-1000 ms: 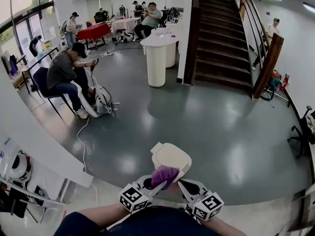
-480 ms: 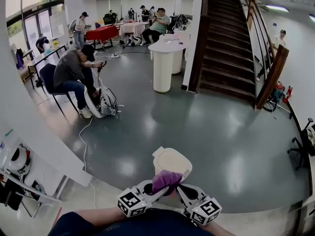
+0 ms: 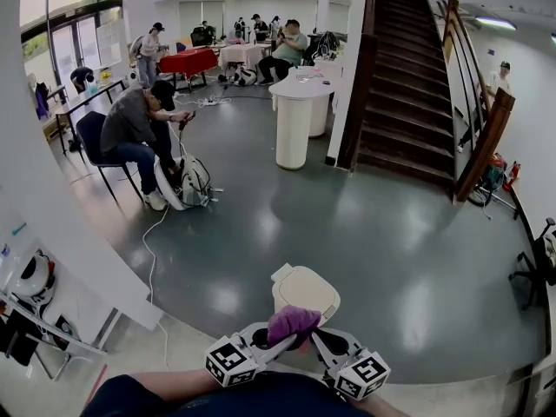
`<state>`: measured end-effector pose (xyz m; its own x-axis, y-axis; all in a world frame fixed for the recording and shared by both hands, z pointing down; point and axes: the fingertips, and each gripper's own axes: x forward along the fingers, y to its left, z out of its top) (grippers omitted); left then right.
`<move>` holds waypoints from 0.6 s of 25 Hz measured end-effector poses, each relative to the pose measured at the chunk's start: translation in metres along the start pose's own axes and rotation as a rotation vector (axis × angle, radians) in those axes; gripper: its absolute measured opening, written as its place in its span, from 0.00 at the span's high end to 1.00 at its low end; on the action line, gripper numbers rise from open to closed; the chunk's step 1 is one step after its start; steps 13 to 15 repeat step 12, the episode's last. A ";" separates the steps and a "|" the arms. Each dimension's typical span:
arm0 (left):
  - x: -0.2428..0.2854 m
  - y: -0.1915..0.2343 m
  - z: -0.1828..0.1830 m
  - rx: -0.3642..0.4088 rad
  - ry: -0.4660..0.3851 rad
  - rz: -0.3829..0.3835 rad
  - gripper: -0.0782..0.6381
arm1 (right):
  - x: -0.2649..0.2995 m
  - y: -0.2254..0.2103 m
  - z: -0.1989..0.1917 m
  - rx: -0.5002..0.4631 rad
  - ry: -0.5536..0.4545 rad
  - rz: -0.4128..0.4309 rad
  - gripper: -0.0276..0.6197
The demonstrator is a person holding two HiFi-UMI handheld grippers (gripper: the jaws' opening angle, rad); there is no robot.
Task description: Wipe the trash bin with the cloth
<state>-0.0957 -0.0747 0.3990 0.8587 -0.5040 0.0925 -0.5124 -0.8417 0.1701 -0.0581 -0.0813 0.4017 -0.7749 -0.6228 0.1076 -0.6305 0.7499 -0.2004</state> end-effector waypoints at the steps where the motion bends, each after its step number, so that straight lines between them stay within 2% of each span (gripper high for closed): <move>1: 0.000 0.000 0.001 0.001 -0.001 0.001 0.81 | 0.000 0.000 0.001 -0.001 0.000 0.001 0.94; 15: 0.008 -0.004 0.002 0.013 0.002 0.004 0.81 | -0.006 -0.007 0.002 0.003 -0.006 -0.003 0.94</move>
